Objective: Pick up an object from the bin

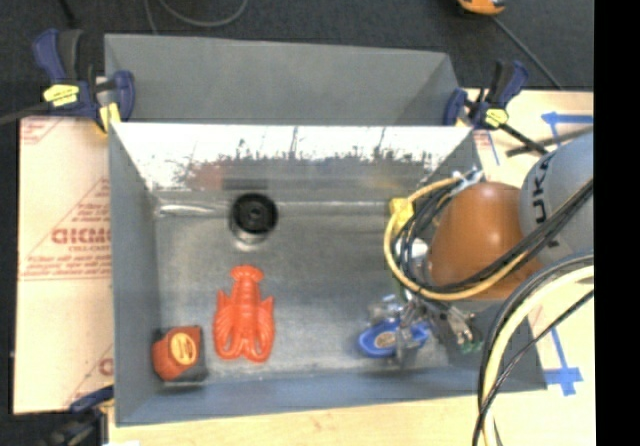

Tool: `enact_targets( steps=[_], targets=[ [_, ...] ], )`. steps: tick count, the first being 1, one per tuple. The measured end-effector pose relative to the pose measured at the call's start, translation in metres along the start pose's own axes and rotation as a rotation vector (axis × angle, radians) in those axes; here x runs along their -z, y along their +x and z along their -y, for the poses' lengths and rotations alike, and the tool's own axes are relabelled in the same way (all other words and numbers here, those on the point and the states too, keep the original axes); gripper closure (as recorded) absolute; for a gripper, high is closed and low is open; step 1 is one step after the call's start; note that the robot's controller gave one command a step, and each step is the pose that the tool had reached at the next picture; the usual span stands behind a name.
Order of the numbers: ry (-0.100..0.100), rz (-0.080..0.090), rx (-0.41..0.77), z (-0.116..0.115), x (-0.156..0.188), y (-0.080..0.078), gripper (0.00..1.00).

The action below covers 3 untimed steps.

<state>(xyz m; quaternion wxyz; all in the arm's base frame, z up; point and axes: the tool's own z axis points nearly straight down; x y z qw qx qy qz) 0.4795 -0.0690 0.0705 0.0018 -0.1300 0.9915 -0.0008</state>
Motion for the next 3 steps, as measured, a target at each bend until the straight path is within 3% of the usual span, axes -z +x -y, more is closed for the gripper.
enact_targets(
  steps=[1,2,3],
  targets=[
    [-0.001,-0.001,0.037,-0.009,0.103,-0.01,1.0],
    [-0.001,-0.001,0.037,-0.009,0.103,-0.01,1.0],
    [-0.001,0.001,0.038,0.008,0.244,-0.035,1.0]
  ],
)
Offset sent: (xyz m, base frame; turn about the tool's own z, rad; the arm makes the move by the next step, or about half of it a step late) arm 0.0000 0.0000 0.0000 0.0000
